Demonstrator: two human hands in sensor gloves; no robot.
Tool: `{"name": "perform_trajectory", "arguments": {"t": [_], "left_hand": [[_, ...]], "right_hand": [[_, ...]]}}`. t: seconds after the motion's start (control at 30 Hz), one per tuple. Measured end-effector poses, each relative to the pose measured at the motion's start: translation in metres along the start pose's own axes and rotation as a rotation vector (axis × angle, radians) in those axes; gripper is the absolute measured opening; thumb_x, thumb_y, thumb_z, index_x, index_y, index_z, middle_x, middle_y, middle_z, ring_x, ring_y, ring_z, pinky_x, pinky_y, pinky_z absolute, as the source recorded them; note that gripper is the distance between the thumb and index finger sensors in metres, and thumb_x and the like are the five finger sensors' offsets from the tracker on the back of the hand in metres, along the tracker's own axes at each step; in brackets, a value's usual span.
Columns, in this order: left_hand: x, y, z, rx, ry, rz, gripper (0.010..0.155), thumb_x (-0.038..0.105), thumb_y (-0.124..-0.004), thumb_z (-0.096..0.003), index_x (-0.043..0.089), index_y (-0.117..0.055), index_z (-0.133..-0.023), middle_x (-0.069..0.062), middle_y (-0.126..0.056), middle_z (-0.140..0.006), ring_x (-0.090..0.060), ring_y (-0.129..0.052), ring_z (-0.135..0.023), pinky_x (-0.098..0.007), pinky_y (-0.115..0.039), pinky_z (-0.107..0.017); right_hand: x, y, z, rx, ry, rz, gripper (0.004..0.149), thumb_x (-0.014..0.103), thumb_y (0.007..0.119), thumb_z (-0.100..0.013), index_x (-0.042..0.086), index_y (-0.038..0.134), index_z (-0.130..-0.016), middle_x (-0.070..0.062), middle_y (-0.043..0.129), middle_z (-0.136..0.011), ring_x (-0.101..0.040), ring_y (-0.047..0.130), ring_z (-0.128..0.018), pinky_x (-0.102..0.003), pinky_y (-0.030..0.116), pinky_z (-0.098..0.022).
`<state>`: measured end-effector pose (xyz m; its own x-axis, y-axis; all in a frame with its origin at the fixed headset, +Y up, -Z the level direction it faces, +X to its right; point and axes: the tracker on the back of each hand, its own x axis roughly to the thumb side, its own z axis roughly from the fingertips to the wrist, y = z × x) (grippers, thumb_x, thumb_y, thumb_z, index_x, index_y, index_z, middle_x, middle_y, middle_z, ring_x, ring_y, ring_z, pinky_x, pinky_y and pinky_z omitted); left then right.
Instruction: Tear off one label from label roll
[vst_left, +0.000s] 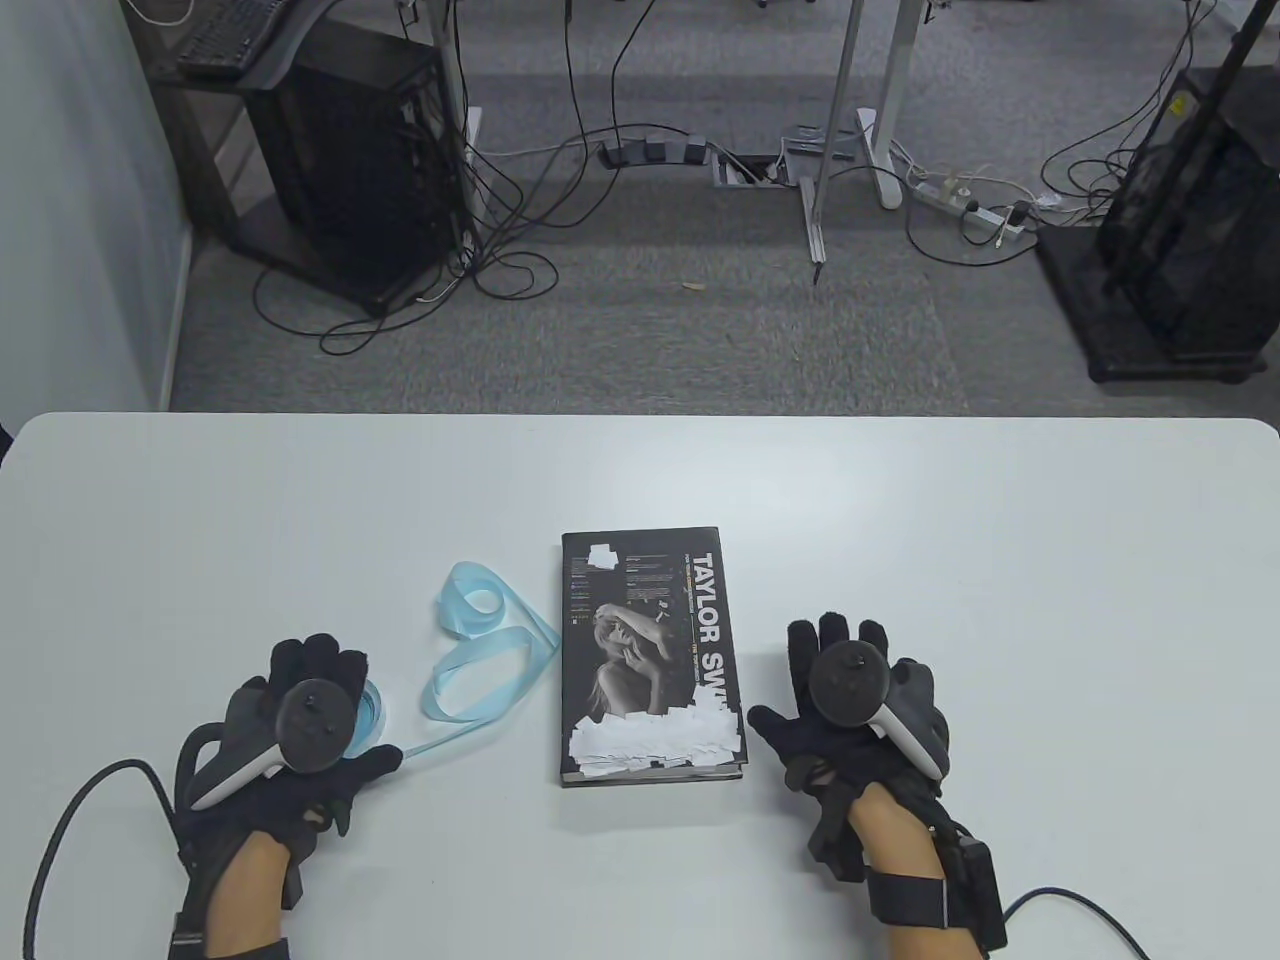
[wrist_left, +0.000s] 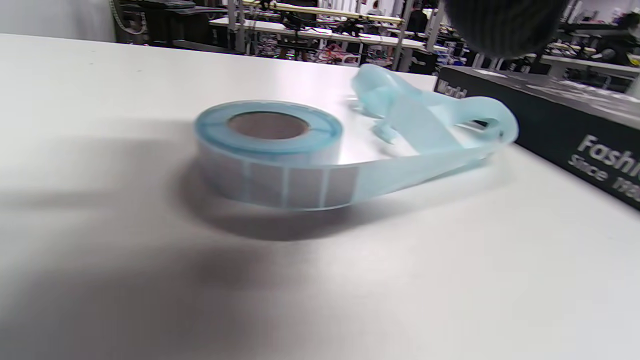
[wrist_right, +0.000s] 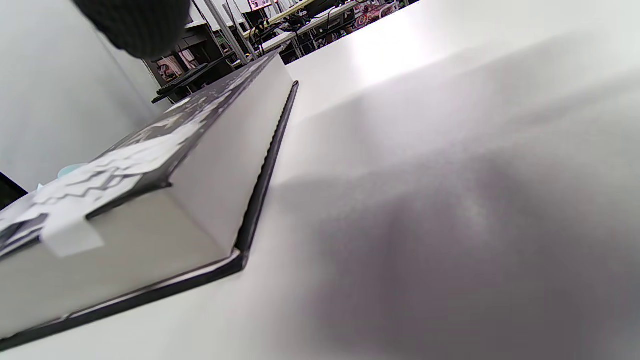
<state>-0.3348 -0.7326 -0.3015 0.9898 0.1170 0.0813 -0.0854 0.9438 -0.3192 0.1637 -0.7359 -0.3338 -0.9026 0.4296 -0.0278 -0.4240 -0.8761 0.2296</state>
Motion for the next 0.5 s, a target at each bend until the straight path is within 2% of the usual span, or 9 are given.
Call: {"name": "perform_trajectory", "arguments": {"t": [0.27, 0.5], "left_hand": [[-0.015, -0.004, 0.0, -0.066, 0.068, 0.002, 0.08, 0.052, -0.076, -0.0502, 0.018, -0.041, -0.113, -0.01, 0.009, -0.111, -0.038, 0.011, -0.101, -0.062, -0.013, -0.07], [-0.014, -0.013, -0.011, -0.144, 0.089, -0.054, 0.07, 0.034, -0.081, -0.0511, 0.022, -0.047, -0.111, -0.01, 0.007, -0.112, -0.039, 0.008, -0.102, -0.063, -0.016, -0.071]], "right_hand": [[-0.001, -0.001, 0.0, 0.01, 0.001, -0.016, 0.086, 0.058, 0.072, -0.044, 0.031, 0.014, -0.101, -0.008, 0.001, -0.107, -0.042, -0.008, -0.096, -0.069, -0.002, -0.06], [-0.001, 0.0, -0.002, 0.027, 0.003, -0.019, 0.085, 0.058, 0.072, -0.044, 0.031, 0.015, -0.101, -0.008, 0.002, -0.107, -0.042, -0.006, -0.096, -0.069, -0.001, -0.06]]}}
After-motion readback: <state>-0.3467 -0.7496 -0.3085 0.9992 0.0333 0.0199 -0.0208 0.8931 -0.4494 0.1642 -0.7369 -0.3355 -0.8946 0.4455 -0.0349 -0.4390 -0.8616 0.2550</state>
